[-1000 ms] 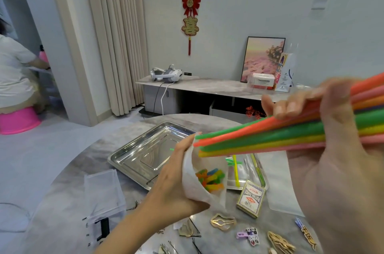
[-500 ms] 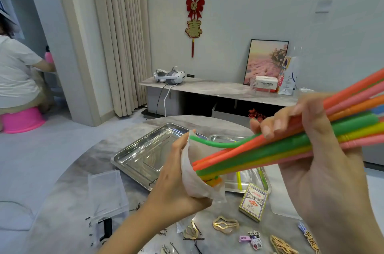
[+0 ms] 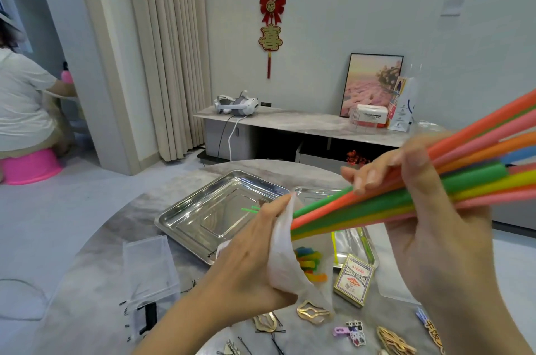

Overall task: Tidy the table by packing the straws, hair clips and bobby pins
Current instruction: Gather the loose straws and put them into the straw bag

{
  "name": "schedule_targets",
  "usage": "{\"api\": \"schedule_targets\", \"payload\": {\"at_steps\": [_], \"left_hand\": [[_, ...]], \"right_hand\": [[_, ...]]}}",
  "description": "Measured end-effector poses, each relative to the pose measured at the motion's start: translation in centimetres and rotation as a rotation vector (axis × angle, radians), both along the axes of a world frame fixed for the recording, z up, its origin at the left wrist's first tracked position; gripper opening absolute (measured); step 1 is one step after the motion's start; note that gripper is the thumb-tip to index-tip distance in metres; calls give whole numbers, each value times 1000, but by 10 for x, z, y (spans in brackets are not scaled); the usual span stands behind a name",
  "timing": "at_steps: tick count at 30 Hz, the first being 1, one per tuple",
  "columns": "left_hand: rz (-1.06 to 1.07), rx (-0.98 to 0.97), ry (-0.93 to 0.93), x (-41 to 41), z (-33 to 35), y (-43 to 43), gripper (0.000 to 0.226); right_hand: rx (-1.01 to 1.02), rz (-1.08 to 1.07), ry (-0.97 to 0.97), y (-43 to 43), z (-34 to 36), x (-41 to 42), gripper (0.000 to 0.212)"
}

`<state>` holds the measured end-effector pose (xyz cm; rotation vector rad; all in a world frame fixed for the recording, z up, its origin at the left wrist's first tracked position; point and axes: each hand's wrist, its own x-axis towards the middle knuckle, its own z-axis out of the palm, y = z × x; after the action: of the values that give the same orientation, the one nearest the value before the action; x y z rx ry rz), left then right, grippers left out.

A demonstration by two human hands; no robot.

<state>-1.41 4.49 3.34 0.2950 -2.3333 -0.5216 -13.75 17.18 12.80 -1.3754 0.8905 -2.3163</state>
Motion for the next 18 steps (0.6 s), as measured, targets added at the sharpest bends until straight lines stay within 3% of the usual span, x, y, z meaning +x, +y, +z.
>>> {"api": "schedule_targets", "payload": {"at_steps": [7, 13, 16, 18], "left_hand": [[11, -8, 54, -4, 4, 6, 105], [201, 28, 10, 1, 3, -10, 105], [238, 36, -44, 2, 2, -18, 102], [252, 25, -71, 0, 1, -19, 101]], "right_hand": [[207, -53, 176, -21, -30, 7, 13], [457, 38, 55, -32, -49, -6, 61], [337, 54, -127, -37, -51, -11, 102], [151, -69, -192, -39, -48, -18, 111]]}}
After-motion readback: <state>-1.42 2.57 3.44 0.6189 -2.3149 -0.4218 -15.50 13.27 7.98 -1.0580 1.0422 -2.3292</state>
